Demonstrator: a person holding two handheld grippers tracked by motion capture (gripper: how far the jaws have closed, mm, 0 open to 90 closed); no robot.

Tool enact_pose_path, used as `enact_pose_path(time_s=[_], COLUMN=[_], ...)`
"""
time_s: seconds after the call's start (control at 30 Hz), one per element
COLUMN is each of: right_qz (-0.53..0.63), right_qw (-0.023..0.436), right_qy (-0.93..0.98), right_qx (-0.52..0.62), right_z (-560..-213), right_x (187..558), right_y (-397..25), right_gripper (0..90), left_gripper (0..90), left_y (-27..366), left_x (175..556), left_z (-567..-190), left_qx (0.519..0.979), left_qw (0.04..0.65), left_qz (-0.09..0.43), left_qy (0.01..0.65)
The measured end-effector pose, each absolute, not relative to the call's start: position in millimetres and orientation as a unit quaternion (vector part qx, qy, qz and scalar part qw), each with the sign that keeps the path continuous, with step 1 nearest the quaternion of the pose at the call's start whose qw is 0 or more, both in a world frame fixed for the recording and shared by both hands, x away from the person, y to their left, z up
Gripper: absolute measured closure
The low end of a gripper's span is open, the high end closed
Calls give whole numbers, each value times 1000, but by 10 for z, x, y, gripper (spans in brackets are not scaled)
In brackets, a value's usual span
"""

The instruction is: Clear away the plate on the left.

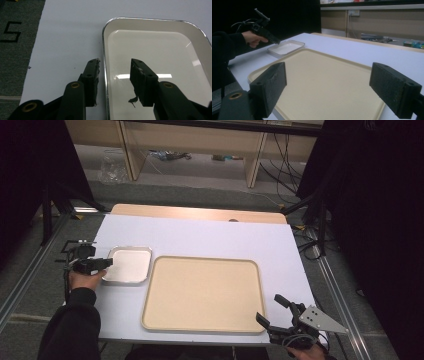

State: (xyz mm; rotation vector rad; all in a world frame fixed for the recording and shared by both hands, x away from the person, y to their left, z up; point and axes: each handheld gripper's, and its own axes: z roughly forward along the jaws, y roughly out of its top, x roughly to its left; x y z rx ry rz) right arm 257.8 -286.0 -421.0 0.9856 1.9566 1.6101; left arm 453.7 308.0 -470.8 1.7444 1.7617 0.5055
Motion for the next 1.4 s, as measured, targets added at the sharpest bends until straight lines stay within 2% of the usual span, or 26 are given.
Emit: enact_pose_path(time_s=[0.5, 0.77, 0.9, 0.97, 1.07, 1.4], right_qz=[581, 581, 582, 576, 576, 582], right_qw=[199, 200, 201, 216, 209, 221], right_qy=[707, 707, 705, 709, 707, 704], right_qx=[352, 352, 352, 345, 353, 341], right_z=[-4214, -4214, -4217, -4211, -4211, -4221], right_x=[2584, 2583, 2585, 2589, 2577, 2595], right_y=[-2853, -2855, -2850, -2867, -2860, -2859], right_gripper=[151, 151, 151, 151, 151, 151], left_gripper=[756, 828, 845, 852, 870, 879], left_y=[3139, 3154, 3170, 3182, 3224, 3252], left_x=[4625, 4633, 4621, 4614, 4593, 4560], left_z=[-4821, -4819, -4828, -4825, -4799, -4776], left_qx=[666, 662, 653, 650, 624, 610], left_qw=[289, 289, 300, 306, 343, 365], left_qz=[150, 150, 143, 142, 134, 140], left_qy=[671, 675, 681, 681, 689, 689])
